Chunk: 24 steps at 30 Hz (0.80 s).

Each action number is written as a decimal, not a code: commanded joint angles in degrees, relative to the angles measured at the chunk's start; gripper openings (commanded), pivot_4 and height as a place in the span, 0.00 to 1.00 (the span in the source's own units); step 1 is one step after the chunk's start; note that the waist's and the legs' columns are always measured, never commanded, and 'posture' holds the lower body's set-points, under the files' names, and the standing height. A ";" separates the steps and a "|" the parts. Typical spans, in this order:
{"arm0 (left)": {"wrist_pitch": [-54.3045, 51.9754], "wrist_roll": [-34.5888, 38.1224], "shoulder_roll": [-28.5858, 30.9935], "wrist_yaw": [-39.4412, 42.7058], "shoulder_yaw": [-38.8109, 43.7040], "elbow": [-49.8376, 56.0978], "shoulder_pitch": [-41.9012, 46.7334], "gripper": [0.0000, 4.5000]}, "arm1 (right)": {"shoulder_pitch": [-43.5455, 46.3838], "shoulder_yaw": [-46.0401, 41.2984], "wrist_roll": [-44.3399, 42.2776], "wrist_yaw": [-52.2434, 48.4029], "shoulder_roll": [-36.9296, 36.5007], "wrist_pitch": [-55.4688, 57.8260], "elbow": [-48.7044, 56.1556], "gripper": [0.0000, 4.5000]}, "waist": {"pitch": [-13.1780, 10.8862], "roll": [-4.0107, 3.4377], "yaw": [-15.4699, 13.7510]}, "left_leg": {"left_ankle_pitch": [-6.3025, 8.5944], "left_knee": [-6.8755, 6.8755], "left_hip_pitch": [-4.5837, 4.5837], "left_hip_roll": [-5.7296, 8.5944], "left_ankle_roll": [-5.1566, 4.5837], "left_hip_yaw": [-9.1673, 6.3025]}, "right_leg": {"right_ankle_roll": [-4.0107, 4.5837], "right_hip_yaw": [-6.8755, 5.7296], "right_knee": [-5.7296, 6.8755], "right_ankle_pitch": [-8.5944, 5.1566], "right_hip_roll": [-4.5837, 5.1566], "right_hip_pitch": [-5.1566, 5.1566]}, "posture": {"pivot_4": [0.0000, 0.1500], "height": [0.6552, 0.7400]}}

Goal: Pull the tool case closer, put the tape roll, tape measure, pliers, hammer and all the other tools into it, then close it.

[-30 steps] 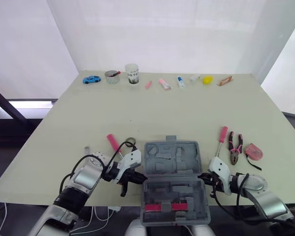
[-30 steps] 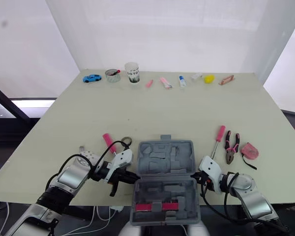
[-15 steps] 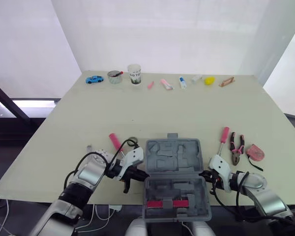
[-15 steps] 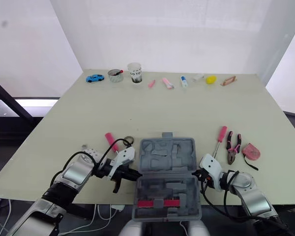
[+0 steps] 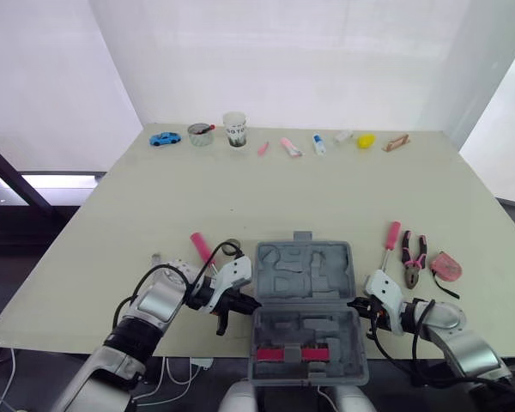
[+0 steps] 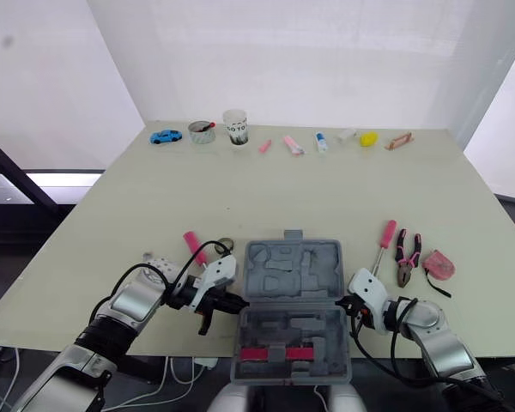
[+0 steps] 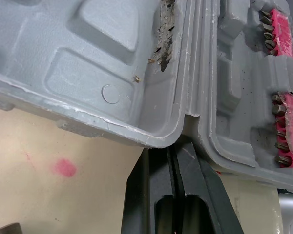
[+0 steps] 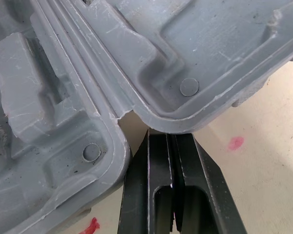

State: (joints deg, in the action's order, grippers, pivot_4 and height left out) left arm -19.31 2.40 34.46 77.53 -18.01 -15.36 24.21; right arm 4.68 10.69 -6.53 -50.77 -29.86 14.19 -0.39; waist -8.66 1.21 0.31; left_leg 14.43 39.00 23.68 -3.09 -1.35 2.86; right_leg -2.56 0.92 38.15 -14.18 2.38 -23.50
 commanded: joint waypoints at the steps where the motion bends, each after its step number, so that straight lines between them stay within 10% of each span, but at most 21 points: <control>1: 0.67 -0.57 -0.66 -1.02 -1.47 -0.28 -0.47 0.00 | 0.25 -0.56 -0.46 0.30 0.00 -0.90 0.71 0.01 | 0.00 0.00 -0.05 | 0.00 0.00 0.00 0.00 0.00 0.00 | 0.00 0.00 0.00 0.00 0.00 0.00 | 1.00 1.00; 24: 1.67 -0.93 -2.13 -0.89 -2.37 -2.31 1.57 0.00 | -0.88 -1.38 -0.80 1.04 -0.94 -0.49 1.50 0.01 | 0.04 -0.07 -1.09 | 0.00 0.05 0.00 0.01 0.00 -0.01 | 0.02 0.00 0.00 -0.01 0.00 0.01 | 1.00 1.00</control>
State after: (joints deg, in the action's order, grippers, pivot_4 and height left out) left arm -18.11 2.19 33.32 77.52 -18.70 -17.26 25.47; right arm 3.84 10.12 -7.04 -50.04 -30.56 14.17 -0.16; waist -8.61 1.14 -0.79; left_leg 14.43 39.07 23.68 -3.09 -1.35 2.85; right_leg -2.54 0.92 38.14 -14.19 2.38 -23.48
